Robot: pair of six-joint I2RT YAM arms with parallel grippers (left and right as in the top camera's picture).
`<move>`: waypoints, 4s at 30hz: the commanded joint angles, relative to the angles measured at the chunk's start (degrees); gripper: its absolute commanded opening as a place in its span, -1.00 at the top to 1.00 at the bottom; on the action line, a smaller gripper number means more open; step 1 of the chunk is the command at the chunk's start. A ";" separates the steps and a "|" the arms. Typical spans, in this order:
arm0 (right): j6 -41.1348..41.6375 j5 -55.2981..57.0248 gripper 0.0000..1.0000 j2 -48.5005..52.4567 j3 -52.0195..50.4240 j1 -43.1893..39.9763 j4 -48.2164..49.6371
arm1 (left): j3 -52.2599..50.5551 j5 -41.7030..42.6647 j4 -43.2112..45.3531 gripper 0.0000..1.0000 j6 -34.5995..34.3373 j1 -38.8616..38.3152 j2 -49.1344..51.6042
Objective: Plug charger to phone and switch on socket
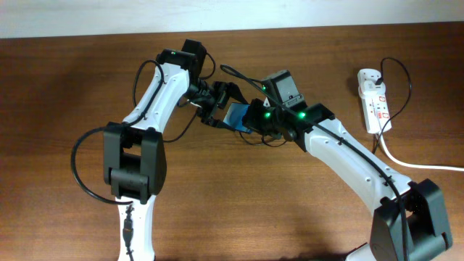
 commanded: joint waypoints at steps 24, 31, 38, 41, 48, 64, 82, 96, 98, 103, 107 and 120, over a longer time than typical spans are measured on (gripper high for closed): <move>-3.39 -7.39 0.92 -0.37 0.98 -5.86 3.02 | 1.22 3.04 1.55 -0.99 24.72 -0.87 -0.28; -8.98 -8.57 0.92 -5.09 0.98 -12.22 -3.96 | 1.22 7.02 9.68 -0.90 33.70 3.56 -0.28; -12.09 -8.79 0.92 -13.77 0.98 -19.78 -10.05 | 1.22 28.33 11.87 -0.89 48.76 13.70 -0.28; -12.70 -9.92 0.92 -20.85 0.98 -23.43 -9.62 | 1.22 35.80 12.02 -0.89 55.23 15.32 -0.46; -15.30 -9.94 0.92 -41.27 -0.76 -29.29 -11.56 | 1.25 23.76 11.96 -0.98 61.44 14.95 -9.81; 51.04 -1.27 0.92 -10.25 -26.25 -14.27 66.05 | 1.22 8.52 30.71 -0.94 38.53 5.99 -10.67; 57.72 -0.66 0.92 -8.15 -22.25 -8.66 69.90 | 1.20 2.75 40.54 -0.50 18.64 -0.15 -8.46; 59.67 0.59 0.92 -8.15 -22.23 -5.29 66.73 | 1.20 0.17 40.50 0.31 17.57 -0.44 -8.46; 59.67 0.76 0.92 -8.15 -22.21 -4.81 66.73 | 1.20 -0.26 40.52 0.30 17.40 -0.70 -8.46; 61.13 0.44 0.92 -8.15 -22.16 -4.81 68.46 | 1.22 -1.81 40.52 0.39 17.40 -1.40 -8.46; 61.13 -0.42 0.92 -8.15 -22.16 -4.81 68.43 | 1.22 -3.54 40.52 0.59 17.38 -1.40 -8.46; 61.09 -0.81 0.22 -8.15 -22.18 -4.94 67.95 | 1.20 -4.76 40.50 1.00 15.91 -0.61 -8.46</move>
